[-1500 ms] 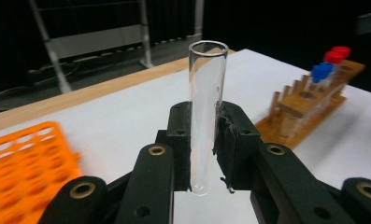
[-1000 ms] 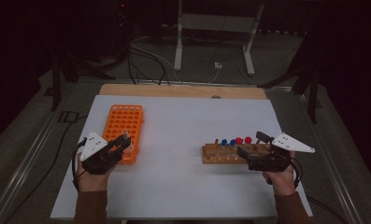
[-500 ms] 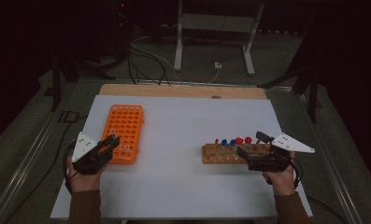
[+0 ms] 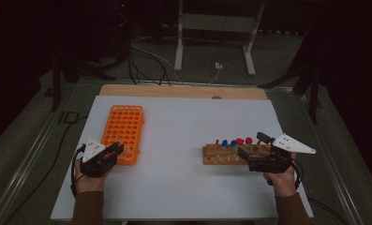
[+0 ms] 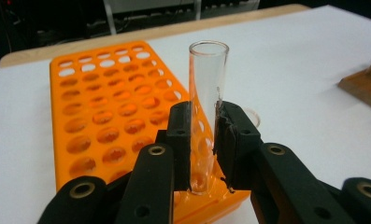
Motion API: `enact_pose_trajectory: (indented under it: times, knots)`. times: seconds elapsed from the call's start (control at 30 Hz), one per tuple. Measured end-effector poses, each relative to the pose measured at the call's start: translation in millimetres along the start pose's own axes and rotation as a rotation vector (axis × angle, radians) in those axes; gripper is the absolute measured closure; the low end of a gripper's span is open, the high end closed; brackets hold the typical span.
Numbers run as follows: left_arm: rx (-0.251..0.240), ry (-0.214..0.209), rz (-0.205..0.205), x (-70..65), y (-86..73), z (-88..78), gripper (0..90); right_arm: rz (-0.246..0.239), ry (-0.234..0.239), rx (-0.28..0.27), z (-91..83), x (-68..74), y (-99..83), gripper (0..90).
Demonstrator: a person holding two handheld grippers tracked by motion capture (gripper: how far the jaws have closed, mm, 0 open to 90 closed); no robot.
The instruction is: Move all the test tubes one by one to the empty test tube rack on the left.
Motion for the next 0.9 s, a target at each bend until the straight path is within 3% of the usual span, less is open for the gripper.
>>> enact_pose_trajectory:
  times: [0.23,0.9]
  knots:
    - [0.085,-0.002,0.018,-1.4,-10.1,7.0,76.5,0.0,-0.001,-0.003,-1.0,-0.9,0.4,0.1]
    - [0.164,0.002,0.054,-3.6,-17.8,10.8,76.5,-0.003,0.003,-0.001,0.1,0.7,0.1,0.1]
Point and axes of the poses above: each handheld gripper's, and its own axes: z roughly forward along the jaws, y roughly out of its top, x roughly to its left, the point moved 5 cm from there along z, roughly forward along the jaws, and after that the axes turned 2 degrees about z, right-handed, at the moved point
